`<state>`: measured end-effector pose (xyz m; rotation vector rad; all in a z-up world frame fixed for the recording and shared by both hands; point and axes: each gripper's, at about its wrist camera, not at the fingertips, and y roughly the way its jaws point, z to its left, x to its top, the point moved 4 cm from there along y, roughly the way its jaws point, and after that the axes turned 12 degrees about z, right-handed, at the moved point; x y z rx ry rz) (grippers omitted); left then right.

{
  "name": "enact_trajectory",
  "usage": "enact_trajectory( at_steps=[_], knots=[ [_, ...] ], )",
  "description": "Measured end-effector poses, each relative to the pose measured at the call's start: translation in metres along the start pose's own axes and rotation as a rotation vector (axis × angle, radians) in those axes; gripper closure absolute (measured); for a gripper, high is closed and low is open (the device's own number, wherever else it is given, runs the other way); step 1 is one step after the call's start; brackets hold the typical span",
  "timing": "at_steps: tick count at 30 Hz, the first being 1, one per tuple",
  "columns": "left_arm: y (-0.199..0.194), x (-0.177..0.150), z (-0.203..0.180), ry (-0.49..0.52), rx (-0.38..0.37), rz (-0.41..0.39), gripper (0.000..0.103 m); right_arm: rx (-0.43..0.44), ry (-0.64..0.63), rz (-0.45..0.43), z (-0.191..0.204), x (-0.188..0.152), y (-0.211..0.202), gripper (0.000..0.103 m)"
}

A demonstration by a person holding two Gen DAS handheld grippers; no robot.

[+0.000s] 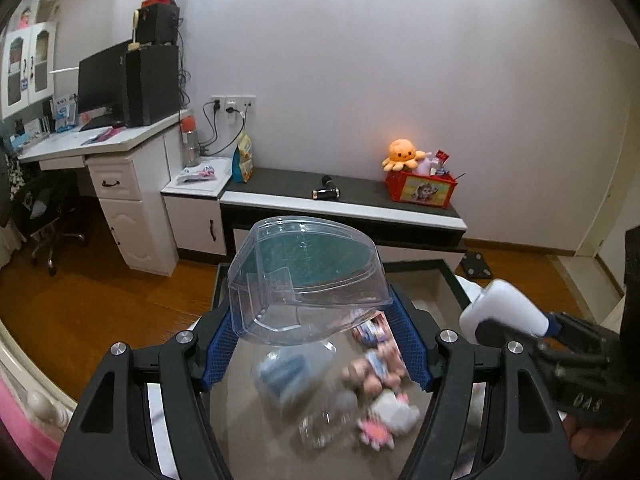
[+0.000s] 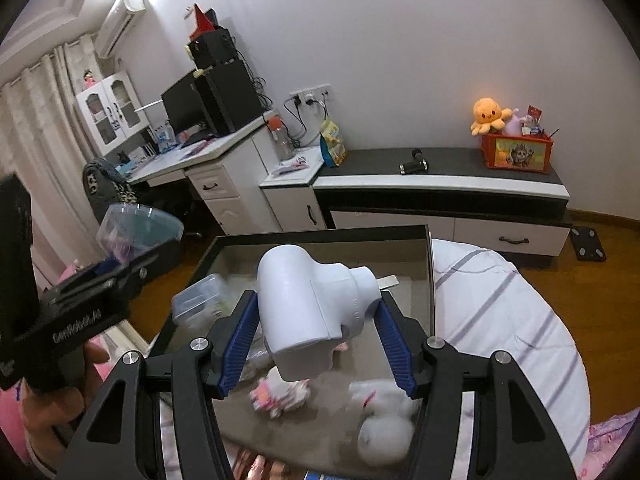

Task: Organize rigid objects
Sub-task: 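Carry the jar and hair dryer into the pink tray box and open both tools, then withdraw both tools from the tray box back over the table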

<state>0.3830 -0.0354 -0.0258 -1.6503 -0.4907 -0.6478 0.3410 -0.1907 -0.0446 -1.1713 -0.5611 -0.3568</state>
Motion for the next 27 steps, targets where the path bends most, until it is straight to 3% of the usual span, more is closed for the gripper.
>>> enact_trajectory(
  at_steps=[6,10,12,27],
  knots=[
    [0.043,0.014,-0.003,0.019,0.023,0.074,0.03,-0.029,0.015,0.023,-0.01,0.01,0.024,0.043],
    [0.045,0.013,0.001,0.01,0.048,0.055,0.004,-0.056,0.017,0.032,-0.01,0.011,0.033,0.04],
    [0.04,0.01,0.004,0.007,0.051,0.039,0.003,-0.064,0.025,0.023,-0.011,0.008,0.033,0.017],
    [-0.026,-0.049,0.023,-0.059,0.04,-0.015,0.0,-0.138,0.068,0.016,0.001,-0.025,-0.008,0.017]
  ],
)
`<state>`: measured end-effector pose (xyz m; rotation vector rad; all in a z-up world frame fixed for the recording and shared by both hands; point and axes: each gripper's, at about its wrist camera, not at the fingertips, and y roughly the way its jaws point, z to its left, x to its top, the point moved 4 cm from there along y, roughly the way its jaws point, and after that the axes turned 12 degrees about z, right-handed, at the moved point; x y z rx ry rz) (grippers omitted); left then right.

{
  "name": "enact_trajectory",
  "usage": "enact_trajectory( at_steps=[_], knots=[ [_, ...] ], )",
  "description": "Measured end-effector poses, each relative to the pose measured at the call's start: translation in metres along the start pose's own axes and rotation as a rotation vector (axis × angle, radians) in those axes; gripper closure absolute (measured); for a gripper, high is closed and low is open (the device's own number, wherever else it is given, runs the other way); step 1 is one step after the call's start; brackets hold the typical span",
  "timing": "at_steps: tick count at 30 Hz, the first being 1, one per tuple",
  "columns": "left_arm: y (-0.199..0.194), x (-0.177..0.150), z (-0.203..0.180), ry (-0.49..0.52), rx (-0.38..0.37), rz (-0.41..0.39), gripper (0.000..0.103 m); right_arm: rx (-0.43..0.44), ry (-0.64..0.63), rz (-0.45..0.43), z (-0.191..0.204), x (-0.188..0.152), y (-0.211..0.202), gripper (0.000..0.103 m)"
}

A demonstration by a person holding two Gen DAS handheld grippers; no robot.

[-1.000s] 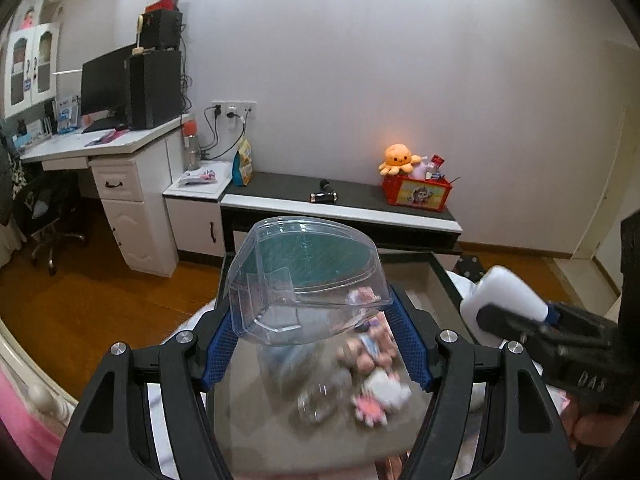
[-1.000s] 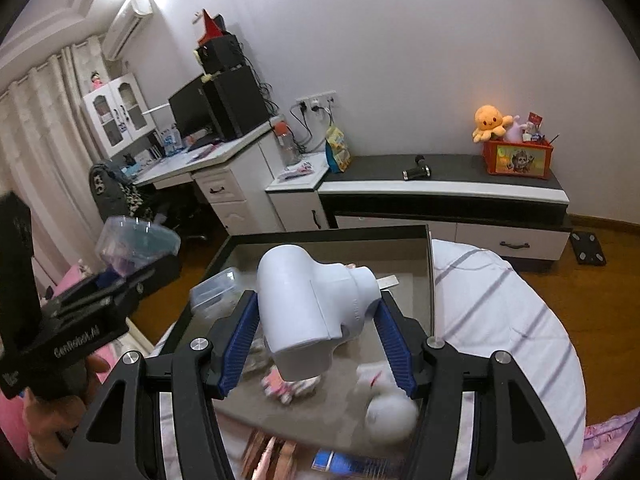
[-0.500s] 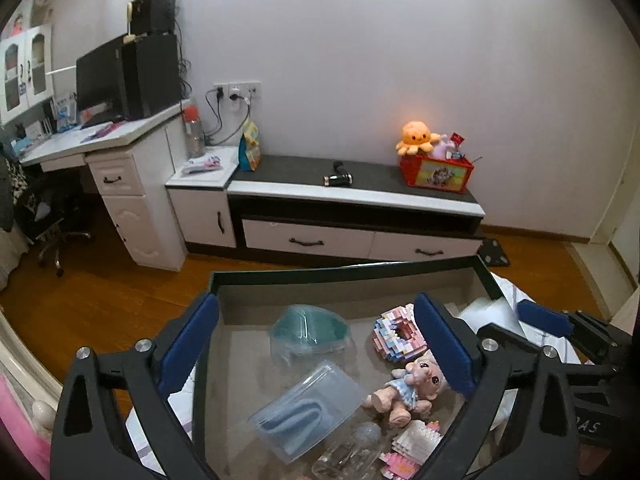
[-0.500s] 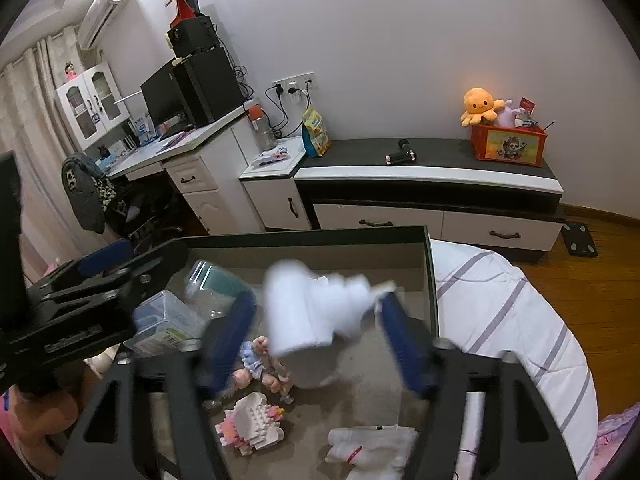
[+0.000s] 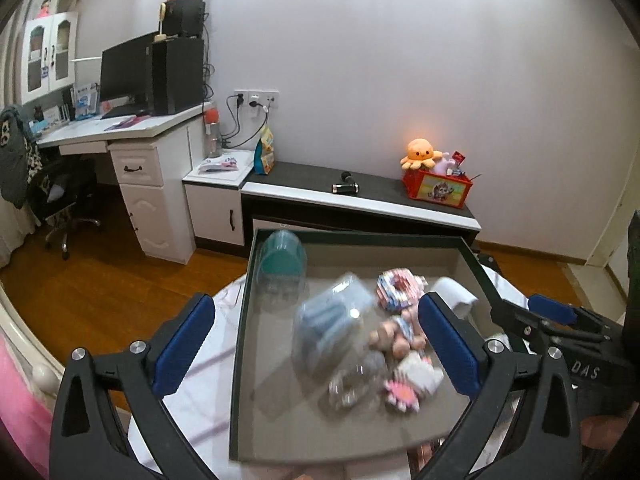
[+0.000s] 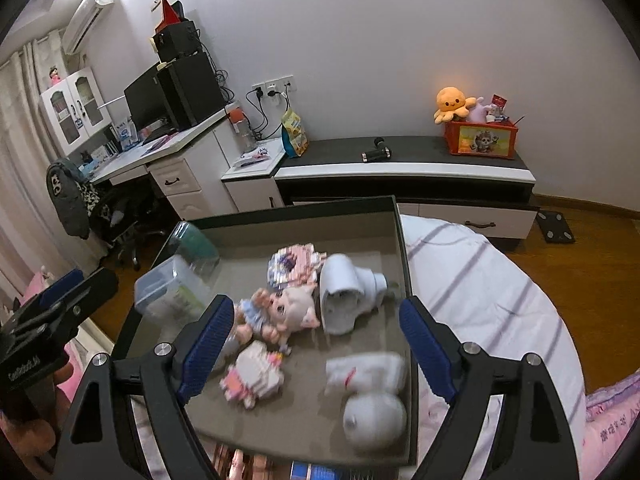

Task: Organize rigid objects
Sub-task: 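Withdraw both tools from the tray box back over the table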

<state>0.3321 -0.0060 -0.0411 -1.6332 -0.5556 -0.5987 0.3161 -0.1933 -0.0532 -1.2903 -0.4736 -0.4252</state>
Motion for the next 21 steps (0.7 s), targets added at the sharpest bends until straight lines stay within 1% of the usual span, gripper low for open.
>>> enact_trajectory(
  at_steps=[8,21],
  knots=[
    [-0.039,-0.038,0.002,-0.004,-0.013,-0.002,0.0,0.006,-0.004,-0.035,0.013,-0.027,-0.037,0.017],
    [-0.087,-0.08,-0.006,-0.005,-0.024,-0.018,0.0,0.018,-0.023,-0.088,0.029,-0.073,-0.089,0.017]
  ],
)
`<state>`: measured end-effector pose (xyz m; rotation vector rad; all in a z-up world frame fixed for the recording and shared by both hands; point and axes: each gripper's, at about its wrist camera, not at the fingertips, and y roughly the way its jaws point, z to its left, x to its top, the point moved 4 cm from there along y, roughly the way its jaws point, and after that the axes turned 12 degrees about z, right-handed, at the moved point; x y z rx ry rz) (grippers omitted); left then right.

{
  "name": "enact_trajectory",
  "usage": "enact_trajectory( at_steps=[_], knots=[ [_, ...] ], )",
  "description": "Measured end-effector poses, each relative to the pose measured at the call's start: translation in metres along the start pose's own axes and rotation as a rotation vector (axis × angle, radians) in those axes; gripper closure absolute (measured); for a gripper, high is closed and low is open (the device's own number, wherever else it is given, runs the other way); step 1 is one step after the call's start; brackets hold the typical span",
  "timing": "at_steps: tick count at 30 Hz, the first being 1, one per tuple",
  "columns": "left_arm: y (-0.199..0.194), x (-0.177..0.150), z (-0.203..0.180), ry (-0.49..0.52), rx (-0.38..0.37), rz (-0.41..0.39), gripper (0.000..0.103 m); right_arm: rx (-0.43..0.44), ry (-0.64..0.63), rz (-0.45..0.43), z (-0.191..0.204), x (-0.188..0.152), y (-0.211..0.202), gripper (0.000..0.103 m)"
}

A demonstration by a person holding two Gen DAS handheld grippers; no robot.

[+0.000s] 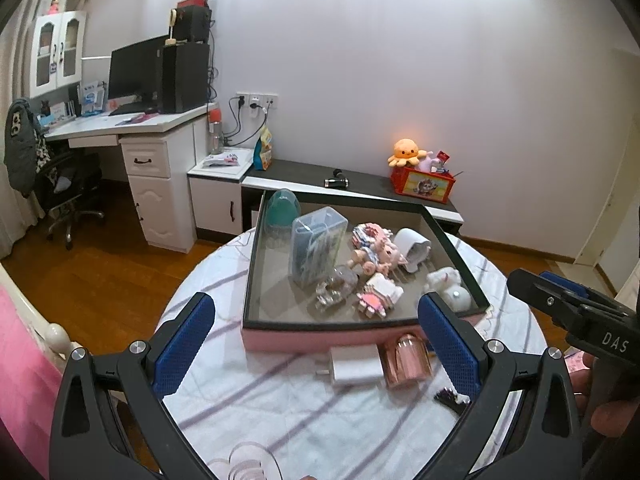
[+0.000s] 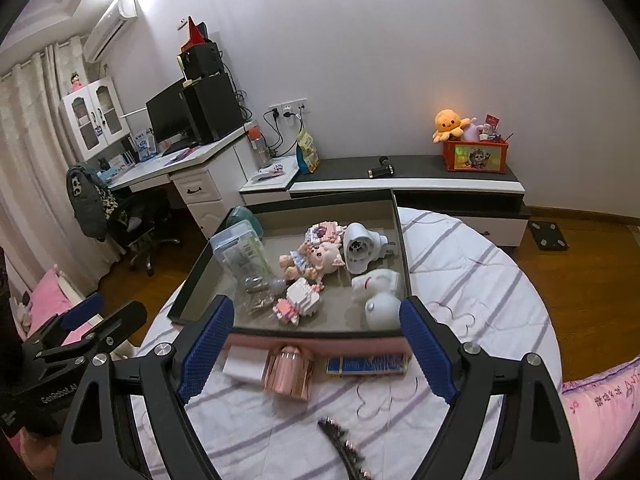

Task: Organize rigid objects
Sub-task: 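Withdraw both tools from the tray box back over the table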

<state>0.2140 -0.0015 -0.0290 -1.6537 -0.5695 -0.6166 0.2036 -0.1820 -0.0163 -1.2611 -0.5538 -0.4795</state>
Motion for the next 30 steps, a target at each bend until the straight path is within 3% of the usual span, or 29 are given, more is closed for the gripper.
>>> enact_trajectory(
  at_steps=[14,30],
  knots=[
    [-0.032,-0.048,-0.005,-0.002,0.007,0.018,0.0,-0.027,-0.019,-0.046,0.009,-0.041,-0.041,0.017],
    [-0.037,-0.079,-0.013,0.014,0.024,0.063,0.0,-0.04,0.005,0.006,-0.003,-0.079,-0.042,0.017]
  ],
)
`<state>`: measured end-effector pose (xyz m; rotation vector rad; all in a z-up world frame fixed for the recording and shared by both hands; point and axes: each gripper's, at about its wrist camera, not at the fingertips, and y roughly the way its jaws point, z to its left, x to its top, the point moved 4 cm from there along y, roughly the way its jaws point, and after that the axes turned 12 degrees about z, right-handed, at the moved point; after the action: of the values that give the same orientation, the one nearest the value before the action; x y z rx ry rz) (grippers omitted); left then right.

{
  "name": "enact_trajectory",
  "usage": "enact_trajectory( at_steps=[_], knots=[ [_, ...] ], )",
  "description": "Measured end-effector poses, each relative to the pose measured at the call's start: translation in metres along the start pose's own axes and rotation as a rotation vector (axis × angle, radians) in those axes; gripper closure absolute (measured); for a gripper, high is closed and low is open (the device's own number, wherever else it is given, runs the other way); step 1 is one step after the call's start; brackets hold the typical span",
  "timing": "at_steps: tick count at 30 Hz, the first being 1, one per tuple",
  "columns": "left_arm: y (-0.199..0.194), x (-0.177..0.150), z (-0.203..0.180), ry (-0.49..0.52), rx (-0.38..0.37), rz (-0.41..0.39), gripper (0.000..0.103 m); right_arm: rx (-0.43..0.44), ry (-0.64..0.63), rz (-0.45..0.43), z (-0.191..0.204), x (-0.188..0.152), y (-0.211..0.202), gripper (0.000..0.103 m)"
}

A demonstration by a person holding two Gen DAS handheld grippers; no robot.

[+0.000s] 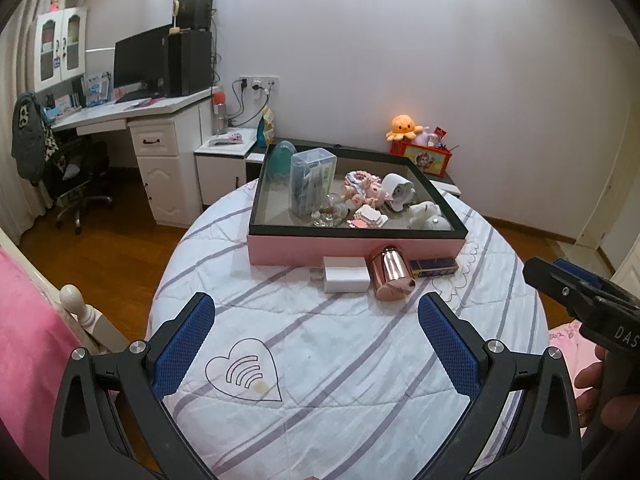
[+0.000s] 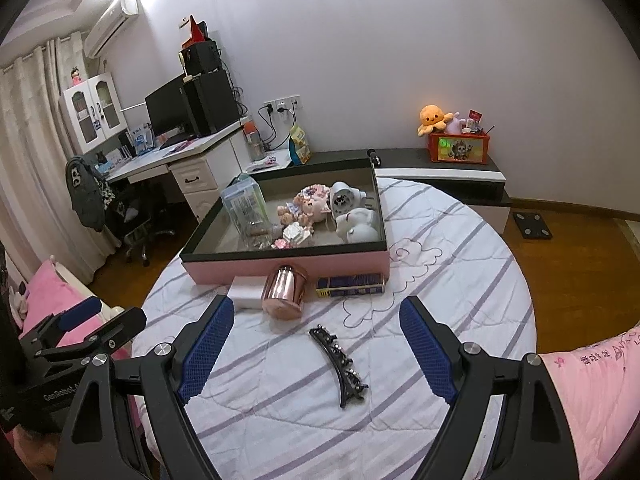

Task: Organize rigid objects
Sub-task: 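Withdraw both tools from the tray box back over the table, then grasp the black hair clip with the right tool while the left tool grasps the white charger plug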

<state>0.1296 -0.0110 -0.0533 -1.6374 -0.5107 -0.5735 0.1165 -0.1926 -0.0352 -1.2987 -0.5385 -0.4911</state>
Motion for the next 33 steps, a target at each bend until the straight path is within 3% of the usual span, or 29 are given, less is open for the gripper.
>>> enact_trajectory(
  at_steps=[11,28,31,32,33],
  knots=[
    [0.008,-0.008,0.005,-0.012,0.011,0.028,0.0,-0.036,0.003,0.072,-0.01,-0.014,0.021,0.017],
    [0.054,-0.022,0.012,-0.027,0.026,0.138,0.0,-0.08,-0.055,0.283,-0.016,-0.045,0.102,0.017],
    [0.062,-0.022,0.013,-0.026,0.028,0.155,0.0,-0.134,-0.093,0.319,-0.015,-0.05,0.119,0.017],
    [0.065,-0.022,0.013,-0.024,0.029,0.161,0.0,-0.158,-0.126,0.309,-0.012,-0.051,0.119,0.014],
    [0.067,-0.022,0.013,-0.024,0.03,0.166,0.0,-0.183,-0.151,0.302,-0.01,-0.052,0.121,0.002]
  ],
)
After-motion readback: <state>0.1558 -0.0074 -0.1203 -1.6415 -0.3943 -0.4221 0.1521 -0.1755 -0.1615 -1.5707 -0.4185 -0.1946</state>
